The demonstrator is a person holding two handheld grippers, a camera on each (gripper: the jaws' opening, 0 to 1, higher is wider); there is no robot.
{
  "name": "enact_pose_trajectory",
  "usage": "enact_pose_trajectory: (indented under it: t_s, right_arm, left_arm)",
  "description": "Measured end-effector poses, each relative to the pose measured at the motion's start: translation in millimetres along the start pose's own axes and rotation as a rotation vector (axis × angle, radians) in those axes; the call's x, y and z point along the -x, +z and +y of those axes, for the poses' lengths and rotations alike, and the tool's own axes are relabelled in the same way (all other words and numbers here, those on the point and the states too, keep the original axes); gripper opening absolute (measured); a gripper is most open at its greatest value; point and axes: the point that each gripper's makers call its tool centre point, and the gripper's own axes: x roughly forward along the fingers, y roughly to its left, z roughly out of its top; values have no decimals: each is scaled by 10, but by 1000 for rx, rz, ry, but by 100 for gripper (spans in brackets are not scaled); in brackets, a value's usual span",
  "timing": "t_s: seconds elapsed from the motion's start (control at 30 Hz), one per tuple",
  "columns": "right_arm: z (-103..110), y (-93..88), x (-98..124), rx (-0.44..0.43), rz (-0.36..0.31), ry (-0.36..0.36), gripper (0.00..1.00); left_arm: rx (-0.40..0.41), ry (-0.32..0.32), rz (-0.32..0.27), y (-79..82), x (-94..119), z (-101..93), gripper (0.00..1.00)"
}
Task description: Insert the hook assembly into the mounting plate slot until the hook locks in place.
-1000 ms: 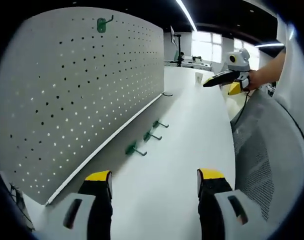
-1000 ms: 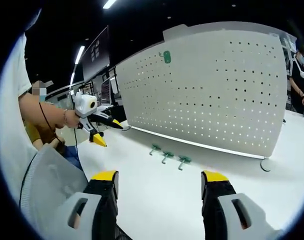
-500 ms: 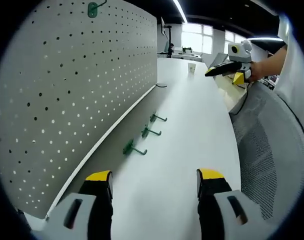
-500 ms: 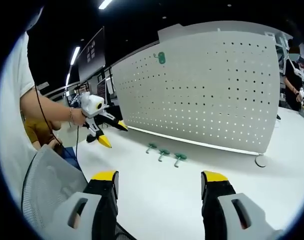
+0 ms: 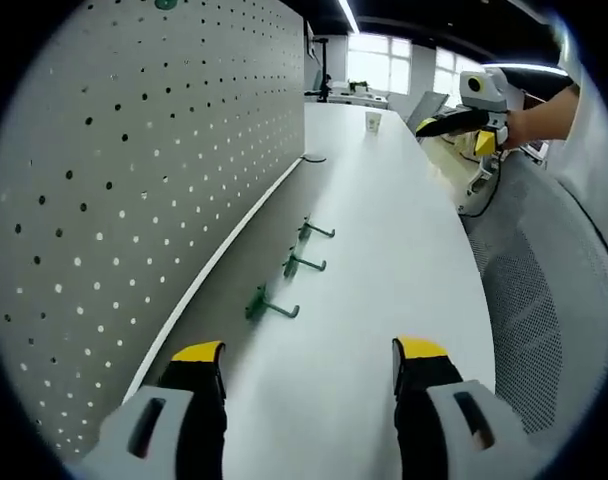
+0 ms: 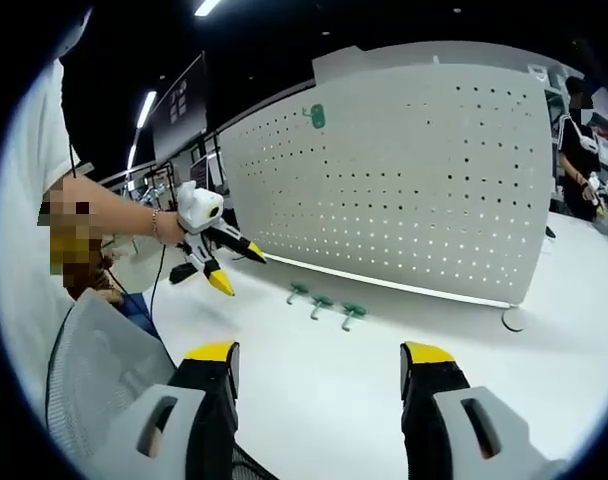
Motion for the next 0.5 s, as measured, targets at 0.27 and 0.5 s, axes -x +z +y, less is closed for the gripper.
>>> enact_pose_trajectory:
  t_s: [0.27,0.5]
  right_arm:
    - [26,-36,18,18,23,4,63]
    - [8,-38,45,14,23,0,63]
  left_arm:
    - [-15,-14,30,23,-127,62,68]
    - [-54,-24,58,84,-253,128,68]
